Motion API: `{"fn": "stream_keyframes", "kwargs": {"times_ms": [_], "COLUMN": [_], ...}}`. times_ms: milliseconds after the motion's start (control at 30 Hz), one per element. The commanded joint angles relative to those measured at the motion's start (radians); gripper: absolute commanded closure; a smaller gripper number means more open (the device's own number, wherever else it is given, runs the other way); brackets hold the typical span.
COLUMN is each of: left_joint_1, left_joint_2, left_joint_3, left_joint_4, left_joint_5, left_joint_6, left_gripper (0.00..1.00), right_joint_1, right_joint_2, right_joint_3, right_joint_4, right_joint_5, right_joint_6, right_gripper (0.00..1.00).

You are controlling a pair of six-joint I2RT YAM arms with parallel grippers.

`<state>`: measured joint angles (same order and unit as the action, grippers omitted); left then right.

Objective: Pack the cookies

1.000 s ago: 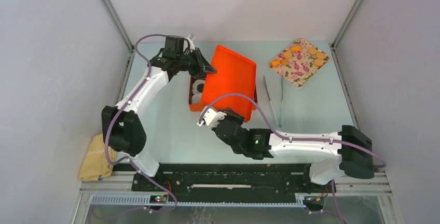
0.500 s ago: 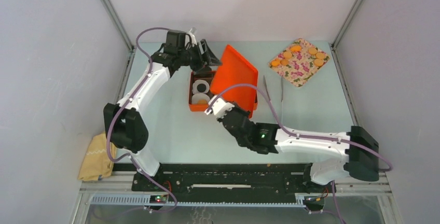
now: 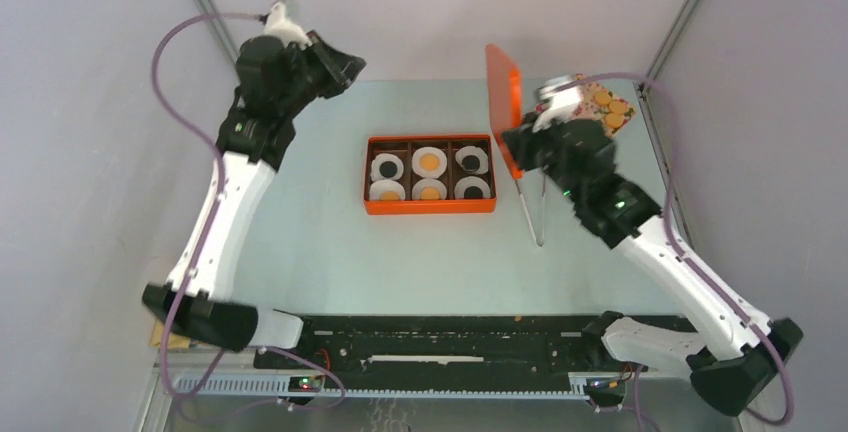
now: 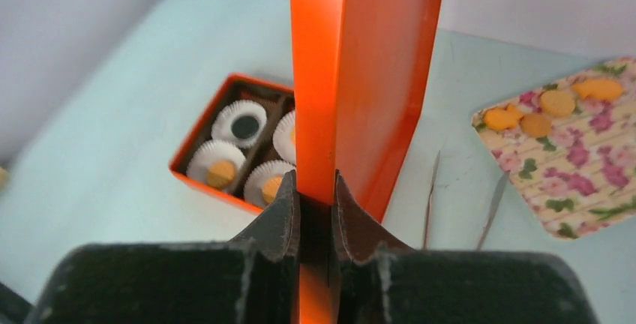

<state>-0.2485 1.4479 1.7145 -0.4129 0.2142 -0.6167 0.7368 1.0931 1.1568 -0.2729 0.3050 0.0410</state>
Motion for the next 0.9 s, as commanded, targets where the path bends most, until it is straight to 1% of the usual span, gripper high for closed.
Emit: {"fn": "stream_keyframes", "kwargs": {"times_ms": [0, 67, 133, 167, 233, 333, 433, 500, 600, 700, 767, 867], "left_joint_1": [-0.005, -0.006, -0.006, -0.006, -0.006, -0.006, -0.006, -0.006, -0.014, -0.065, -0.096, -0.126], "left_joint_2": [-0.158, -0.193, -0.208, -0.212, -0.216, -0.228, -0.248, -0.268, -0.3, -0.339, -0.357, -0.373], "left_joint_3": [-0.234, -0.353, -0.413, -0.434, -0.465, -0.501, -0.54, -0.569, -0.62, -0.668, -0.706, -0.795], "left_joint_4": [0.115, 0.149, 0.156, 0.155, 0.151, 0.165, 0.178, 0.181, 0.188, 0.189, 0.209, 0.274], "left_joint_5": [-0.111, -0.124, -0.138, -0.147, -0.159, -0.165, -0.21, -0.278, -0.373, -0.544, -0.629, -0.695], "left_joint_6": [0.017, 0.018, 0.032, 0.039, 0.045, 0.052, 0.06, 0.068, 0.092, 0.134, 0.147, 0.131], "left_gripper": [0.99, 1.0, 1.0, 1.0, 1.0, 1.0, 1.0, 1.0, 1.0, 1.0, 1.0, 1.0], "right_joint_1": [-0.29, -0.4, -0.479, -0.512, -0.562, -0.602, -0.625, -0.631, -0.635, -0.634, -0.633, -0.622], "right_joint_2": [-0.037, 0.0, 0.046, 0.072, 0.118, 0.18, 0.304, 0.39, 0.515, 0.656, 0.749, 0.84], "right_joint_3": [0.054, 0.052, 0.03, 0.006, -0.044, -0.125, -0.16, -0.186, -0.211, -0.203, -0.187, -0.164], "right_joint_4": [0.099, 0.167, 0.279, 0.4, 0.579, 0.846, 1.064, 1.232, 1.451, 1.646, 1.737, 1.757], "right_joint_5": [-0.634, -0.832, -0.999, -1.068, -1.16, -1.231, -1.306, -1.331, -1.334, -1.328, -1.322, -1.326], "right_joint_6": [0.342, 0.462, 0.59, 0.667, 0.849, 1.028, 1.241, 1.378, 1.534, 1.676, 1.752, 1.758], "right_gripper": [1.0, 1.0, 1.0, 1.0, 1.0, 1.0, 1.0, 1.0, 1.0, 1.0, 1.0, 1.0]}}
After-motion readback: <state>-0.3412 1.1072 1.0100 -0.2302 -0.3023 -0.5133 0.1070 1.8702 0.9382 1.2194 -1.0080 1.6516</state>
